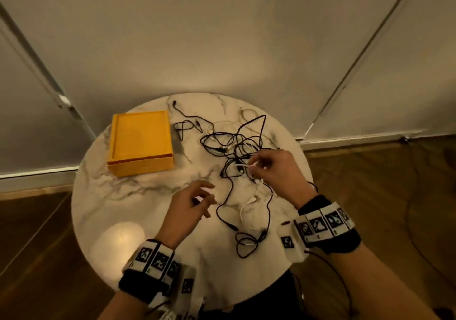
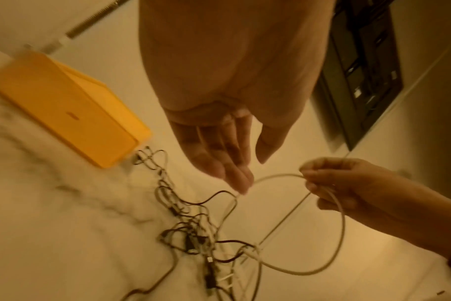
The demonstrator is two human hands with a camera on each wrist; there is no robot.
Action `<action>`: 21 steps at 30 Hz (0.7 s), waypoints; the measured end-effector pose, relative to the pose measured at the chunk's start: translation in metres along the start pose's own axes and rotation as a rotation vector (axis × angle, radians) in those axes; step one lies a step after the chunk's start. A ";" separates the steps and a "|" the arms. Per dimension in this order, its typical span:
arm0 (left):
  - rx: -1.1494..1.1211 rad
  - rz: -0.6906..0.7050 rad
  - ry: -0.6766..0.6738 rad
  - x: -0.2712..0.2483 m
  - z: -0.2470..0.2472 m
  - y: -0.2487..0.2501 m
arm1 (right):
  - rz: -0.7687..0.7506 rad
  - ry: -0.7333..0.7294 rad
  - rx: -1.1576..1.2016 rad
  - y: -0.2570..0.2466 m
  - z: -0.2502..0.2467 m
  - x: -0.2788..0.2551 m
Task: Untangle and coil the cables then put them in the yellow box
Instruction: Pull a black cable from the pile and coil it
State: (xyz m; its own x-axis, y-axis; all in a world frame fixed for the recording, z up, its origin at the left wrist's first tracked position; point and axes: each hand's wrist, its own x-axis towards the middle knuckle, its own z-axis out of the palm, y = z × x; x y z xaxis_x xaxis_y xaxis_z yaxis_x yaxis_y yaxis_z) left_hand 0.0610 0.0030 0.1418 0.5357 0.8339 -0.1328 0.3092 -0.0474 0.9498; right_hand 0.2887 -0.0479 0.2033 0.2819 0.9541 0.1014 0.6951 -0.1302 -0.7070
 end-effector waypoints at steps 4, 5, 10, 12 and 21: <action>-0.042 0.086 -0.076 0.020 0.024 0.021 | 0.055 -0.064 0.342 -0.014 0.013 -0.003; -0.040 0.061 -0.124 0.022 0.031 0.018 | 0.095 -0.082 0.414 -0.008 0.016 -0.002; -0.116 -0.137 -0.265 0.023 0.061 -0.011 | 0.224 -0.261 0.392 0.032 0.034 -0.012; -0.172 -0.192 -0.258 0.027 0.068 -0.015 | 0.286 -0.198 0.345 0.051 0.035 -0.019; -0.104 -0.238 -0.261 0.045 0.071 -0.036 | 0.435 -0.563 0.011 0.104 0.075 -0.108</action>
State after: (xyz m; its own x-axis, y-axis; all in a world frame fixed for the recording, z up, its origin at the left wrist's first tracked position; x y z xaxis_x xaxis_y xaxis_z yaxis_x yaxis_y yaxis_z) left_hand 0.1295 0.0031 0.0822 0.6451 0.6458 -0.4085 0.3746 0.1987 0.9057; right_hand 0.2812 -0.1439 0.0659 0.1462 0.8109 -0.5666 0.5895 -0.5313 -0.6084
